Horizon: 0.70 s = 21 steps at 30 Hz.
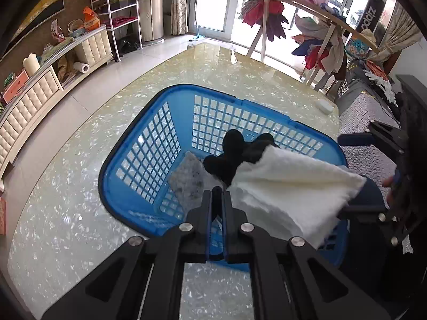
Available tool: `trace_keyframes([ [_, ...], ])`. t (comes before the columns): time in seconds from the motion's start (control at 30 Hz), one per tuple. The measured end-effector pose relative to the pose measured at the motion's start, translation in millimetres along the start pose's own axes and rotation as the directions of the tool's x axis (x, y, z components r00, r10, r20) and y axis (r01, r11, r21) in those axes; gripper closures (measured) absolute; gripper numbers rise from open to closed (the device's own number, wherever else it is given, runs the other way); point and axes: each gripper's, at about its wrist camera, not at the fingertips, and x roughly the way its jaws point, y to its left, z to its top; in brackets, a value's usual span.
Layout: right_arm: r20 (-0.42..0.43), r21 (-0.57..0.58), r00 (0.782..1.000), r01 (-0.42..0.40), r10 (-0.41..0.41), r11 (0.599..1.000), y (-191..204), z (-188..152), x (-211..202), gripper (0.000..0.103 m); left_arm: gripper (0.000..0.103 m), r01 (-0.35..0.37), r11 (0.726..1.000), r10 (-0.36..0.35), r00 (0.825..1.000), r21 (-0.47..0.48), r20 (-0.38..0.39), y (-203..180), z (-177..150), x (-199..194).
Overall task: Organize soft objects
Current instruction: 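Open the right tool to release the towel while the left tool drops the ring into the basket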
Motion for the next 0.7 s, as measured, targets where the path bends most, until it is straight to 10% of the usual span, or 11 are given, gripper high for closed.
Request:
trace_keyframes([
  [0.4, 0.0, 0.022, 1.0, -0.011, 0.011, 1.0, -4.0, -3.1, -5.6, 0.0, 0.094, -0.048, 0.998, 0.049, 0.998, 0.044, -0.033, -7.9, 1.2, 24.0],
  [0.7, -0.003, 0.023, 1.0, -0.006, 0.006, 1.0, -4.8, -2.4, -8.1, 0.0, 0.044, -0.114, 0.99, 0.115, 0.993, 0.079, -0.004, -7.9, -4.1, 6.7],
])
